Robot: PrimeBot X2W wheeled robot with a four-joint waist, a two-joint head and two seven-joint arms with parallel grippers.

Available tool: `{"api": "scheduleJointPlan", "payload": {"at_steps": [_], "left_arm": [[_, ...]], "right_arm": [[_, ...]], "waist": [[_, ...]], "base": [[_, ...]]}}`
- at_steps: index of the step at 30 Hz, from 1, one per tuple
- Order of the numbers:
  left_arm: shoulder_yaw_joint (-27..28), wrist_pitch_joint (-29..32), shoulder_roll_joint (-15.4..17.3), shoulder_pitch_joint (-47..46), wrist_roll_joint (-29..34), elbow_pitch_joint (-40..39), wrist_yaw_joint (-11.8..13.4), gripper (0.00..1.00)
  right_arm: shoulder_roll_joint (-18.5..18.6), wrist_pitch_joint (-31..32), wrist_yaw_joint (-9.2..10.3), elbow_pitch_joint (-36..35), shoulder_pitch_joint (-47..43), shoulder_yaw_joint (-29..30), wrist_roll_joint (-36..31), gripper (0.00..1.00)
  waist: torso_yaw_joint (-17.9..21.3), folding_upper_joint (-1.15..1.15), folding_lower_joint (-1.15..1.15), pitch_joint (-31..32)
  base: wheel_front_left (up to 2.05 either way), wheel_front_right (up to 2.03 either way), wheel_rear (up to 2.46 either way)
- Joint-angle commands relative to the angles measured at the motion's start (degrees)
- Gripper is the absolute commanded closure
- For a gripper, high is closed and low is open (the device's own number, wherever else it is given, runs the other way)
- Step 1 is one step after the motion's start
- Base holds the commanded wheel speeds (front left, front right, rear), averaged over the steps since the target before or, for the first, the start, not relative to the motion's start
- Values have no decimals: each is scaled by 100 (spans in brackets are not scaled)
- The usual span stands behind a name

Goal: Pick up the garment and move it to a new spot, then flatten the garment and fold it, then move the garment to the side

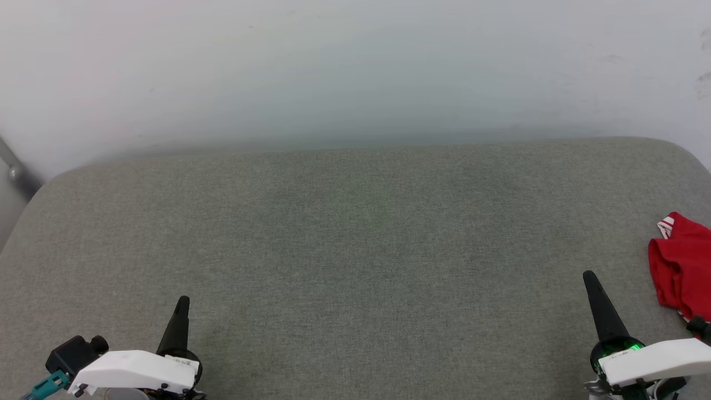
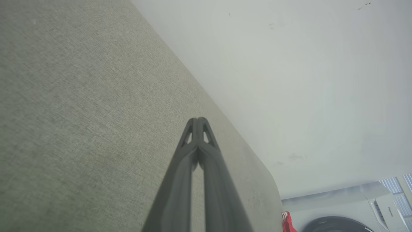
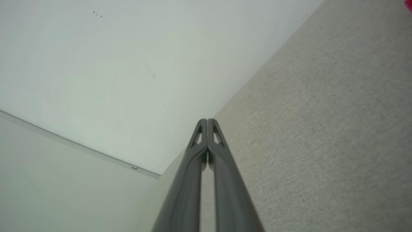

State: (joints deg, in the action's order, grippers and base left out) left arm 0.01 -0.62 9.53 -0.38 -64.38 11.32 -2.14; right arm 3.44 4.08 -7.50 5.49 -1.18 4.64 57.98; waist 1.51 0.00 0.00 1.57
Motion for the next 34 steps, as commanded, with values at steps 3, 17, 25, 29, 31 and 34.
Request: {"api": "scheduleJointPlan", "payload": {"at_steps": [3, 17, 25, 29, 31, 34], "left_arm": [[84, 67, -40, -183, -261, -14, -78, 100], [229, 234, -198, -295, -886, 56, -197, 100], [316, 324, -285, -355, -1239, 97, -261, 100], [355, 366, -331, -388, -1411, 117, -300, 100], [371, 389, -351, -408, -1493, 126, -312, 100], [397, 420, -380, -420, -1609, 141, -333, 100]], "right_arm": [[39, 10, 0, 30, 178, 13, 329, 100], [36, 50, 1, 235, 321, 31, 1116, 100], [32, 74, 1, 348, 413, 45, 1559, 100], [30, 82, 1, 405, 442, 53, 1771, 100], [29, 89, 1, 433, 463, 57, 1871, 100], [27, 98, 1, 471, 499, 63, 2022, 100]], "waist": [[-8, 0, 0, -9], [-37, 0, 0, -42], [-54, 0, 0, -62], [-63, 0, 0, -73], [-67, 0, 0, -78], [-74, 0, 0, -85]], "base": [[0, 0, 0], [0, 0, 0], [0, 0, 0], [0, 0, 0], [0, 0, 0], [0, 0, 0]]}}
